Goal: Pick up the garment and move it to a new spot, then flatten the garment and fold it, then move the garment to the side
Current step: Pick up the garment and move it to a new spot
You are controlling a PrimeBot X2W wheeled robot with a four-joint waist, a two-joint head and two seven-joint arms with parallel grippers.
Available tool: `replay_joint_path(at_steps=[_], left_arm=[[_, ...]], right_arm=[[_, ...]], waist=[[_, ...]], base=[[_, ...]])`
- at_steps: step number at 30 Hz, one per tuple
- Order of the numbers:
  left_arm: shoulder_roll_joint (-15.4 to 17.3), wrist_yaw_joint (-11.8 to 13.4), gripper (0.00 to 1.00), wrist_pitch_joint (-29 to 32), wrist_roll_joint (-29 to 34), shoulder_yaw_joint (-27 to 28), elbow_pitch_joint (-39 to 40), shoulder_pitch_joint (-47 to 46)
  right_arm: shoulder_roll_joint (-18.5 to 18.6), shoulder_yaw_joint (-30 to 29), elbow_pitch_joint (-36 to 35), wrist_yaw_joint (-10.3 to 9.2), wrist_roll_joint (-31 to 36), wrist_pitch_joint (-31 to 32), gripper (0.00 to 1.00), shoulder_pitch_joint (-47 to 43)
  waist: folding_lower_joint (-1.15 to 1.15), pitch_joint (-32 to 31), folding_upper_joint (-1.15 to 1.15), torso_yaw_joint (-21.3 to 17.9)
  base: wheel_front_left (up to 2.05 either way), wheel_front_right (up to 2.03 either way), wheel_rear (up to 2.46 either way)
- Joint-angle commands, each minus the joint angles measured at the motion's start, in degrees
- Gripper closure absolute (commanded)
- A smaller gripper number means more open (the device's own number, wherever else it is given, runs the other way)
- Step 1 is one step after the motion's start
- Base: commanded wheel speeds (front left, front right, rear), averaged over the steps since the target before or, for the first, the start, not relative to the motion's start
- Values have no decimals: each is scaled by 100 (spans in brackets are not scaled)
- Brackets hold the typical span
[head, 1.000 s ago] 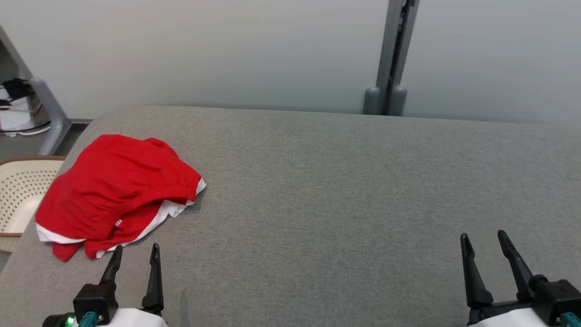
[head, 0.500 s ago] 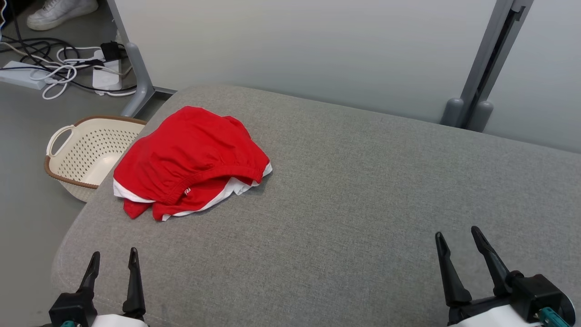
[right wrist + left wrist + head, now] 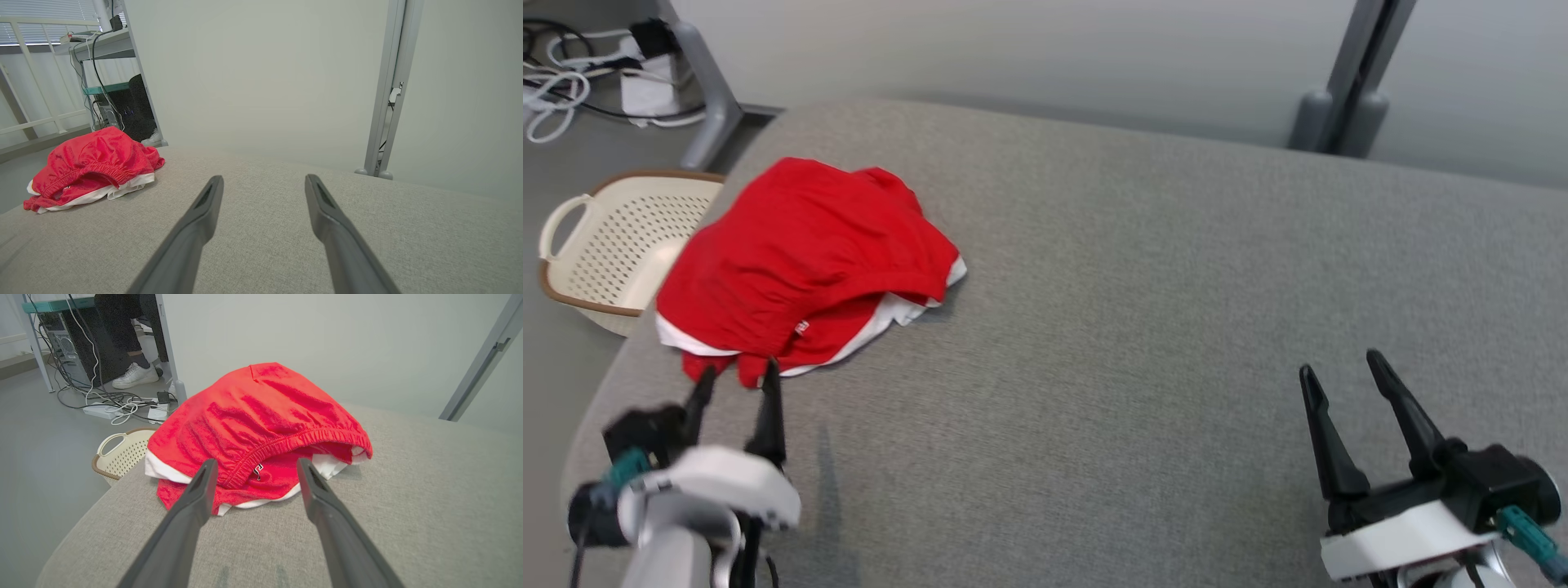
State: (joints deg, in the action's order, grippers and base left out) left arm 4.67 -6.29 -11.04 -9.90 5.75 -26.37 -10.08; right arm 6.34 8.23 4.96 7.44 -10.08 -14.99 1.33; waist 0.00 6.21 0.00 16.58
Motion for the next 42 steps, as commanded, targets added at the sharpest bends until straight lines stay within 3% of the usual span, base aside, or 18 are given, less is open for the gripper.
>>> replay_joint_path(at_steps=[1,9,14,19,20,21,25,31,42], left_arm=[[64,-21,0,202,-175,64,-129,-384],[450,40,0,1596,-729,334,-859,-1884],[741,284,0,2324,-940,554,-1262,-2494],[1133,533,0,2678,-971,711,-1762,-2827],[1162,527,87,2702,-1004,729,-1825,-2870],[1192,535,100,2718,-999,737,-1866,-2893],[1267,566,100,2649,-949,693,-1792,-2825],[1388,405,100,2654,-1045,705,-1283,-2693],[1115,137,100,3191,-1430,444,1086,-2581]], right_arm=[[78,38,-57,9,-22,-30,0,183],[120,161,-167,9,-116,-30,0,648],[68,195,-136,9,-156,-30,0,774],[29,242,-103,9,-190,-30,0,877],[20,225,-107,9,-196,-31,0,885],[13,205,-104,9,-204,-30,0,877],[-42,173,-78,9,-181,-30,0,791],[-73,84,-31,9,-168,-30,0,634],[-156,112,-7,9,-190,-30,0,495]], waist=[[0,410,0,-318],[0,1132,0,-913],[0,1303,0,-1160],[0,1331,0,-1327],[0,1318,0,-1357],[0,1295,0,-1380],[0,1190,0,-1402],[0,977,0,-1333],[0,573,0,-1359]], base=[[0,0,0],[0,0,0],[0,0,0],[0,0,0],[0,0,0],[0,0,0],[0,0,0],[0,0,0],[0,0,0]])
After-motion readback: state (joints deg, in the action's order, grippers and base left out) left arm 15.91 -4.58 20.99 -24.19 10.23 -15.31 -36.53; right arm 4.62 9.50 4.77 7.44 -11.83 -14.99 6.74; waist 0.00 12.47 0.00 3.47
